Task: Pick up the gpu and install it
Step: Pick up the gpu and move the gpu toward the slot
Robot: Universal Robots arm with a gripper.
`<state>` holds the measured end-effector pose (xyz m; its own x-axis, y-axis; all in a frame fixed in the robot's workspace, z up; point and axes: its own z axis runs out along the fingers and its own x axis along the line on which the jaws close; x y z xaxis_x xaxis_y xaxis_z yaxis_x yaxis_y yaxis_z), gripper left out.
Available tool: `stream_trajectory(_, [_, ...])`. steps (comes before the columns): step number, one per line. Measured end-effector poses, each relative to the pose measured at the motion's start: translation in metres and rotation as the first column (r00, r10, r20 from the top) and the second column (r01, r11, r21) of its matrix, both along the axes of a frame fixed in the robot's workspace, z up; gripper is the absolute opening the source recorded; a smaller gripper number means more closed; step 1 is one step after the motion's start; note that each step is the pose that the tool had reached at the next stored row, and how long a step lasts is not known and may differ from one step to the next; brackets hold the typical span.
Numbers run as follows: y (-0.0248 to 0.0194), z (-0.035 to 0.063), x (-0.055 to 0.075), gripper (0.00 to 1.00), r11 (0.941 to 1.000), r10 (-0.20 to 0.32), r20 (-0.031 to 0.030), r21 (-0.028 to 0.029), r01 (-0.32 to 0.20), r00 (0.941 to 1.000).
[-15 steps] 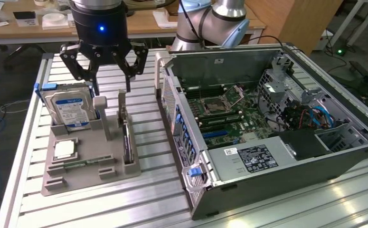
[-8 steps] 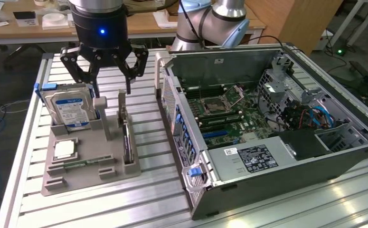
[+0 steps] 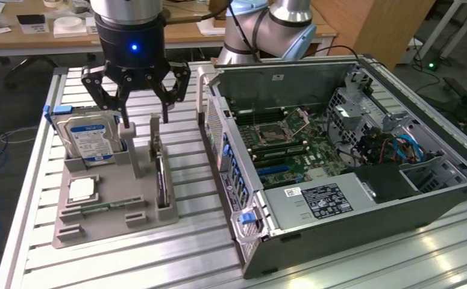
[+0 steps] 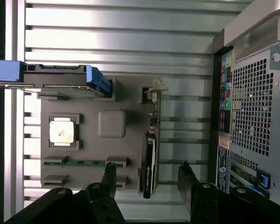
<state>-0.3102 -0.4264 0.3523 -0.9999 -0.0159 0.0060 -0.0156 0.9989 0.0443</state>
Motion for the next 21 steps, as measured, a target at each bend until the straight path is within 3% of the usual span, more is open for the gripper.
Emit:
stream_trajectory(6, [-0.0042, -0.0048, 0.001, 0.65, 1.0, 0.002, 0.0, 0.0001, -0.002, 1.0])
stream_trajectory(21, [-0.0061, -0.019, 0.004, 0.65, 1.0, 0.002, -0.0002, -0.0002, -0.002, 1.0])
